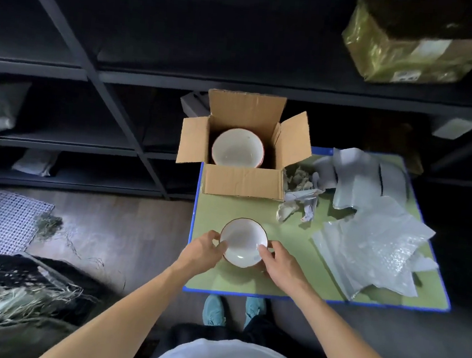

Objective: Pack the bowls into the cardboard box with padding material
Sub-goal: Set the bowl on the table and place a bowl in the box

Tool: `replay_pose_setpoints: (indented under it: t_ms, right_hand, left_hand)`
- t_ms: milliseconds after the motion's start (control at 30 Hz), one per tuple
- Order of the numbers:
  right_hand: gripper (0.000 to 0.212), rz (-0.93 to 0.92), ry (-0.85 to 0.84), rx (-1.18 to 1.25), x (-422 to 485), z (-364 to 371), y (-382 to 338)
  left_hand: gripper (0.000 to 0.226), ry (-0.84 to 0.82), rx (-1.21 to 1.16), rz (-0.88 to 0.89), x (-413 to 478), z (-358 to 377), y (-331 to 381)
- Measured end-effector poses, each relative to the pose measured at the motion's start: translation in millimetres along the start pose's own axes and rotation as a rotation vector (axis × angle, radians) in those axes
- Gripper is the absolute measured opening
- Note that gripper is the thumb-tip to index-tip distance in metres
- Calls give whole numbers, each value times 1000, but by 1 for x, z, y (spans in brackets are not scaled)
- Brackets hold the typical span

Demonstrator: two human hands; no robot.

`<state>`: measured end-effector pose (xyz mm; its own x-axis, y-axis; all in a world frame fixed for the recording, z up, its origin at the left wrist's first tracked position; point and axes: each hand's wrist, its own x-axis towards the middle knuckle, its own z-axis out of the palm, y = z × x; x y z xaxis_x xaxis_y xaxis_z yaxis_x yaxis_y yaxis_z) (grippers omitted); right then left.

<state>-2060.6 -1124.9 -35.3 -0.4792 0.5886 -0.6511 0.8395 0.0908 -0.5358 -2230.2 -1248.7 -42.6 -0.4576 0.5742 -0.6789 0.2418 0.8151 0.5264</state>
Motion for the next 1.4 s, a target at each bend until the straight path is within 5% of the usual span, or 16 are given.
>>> replay_pose_setpoints:
  t_ms: [167, 533, 700, 933, 1167, 1400]
  right_hand:
    - [43, -114, 152, -110, -6, -14, -4]
    - [24, -493, 406, -415, -21, -59, -65]
    - [18, -547, 500, -446, -33, -79, -107]
    - [18, -583, 532, -415, -16, -98, -136]
    - [22, -571, 480, -505, 44, -111, -141]
    - [21, -395, 372, -697, 85, -114, -178]
  left_hand:
    - [36, 213, 305, 190, -5, -21, 12]
    - [31, 542, 408, 526, -28, -72, 71]
    - [42, 566, 409, 545, -39, -91, 85]
    - [22, 705, 356, 560, -21, -115, 104]
    - [67, 660, 488, 296, 17, -117, 109]
    - [87, 690, 457, 282, 26, -102, 106]
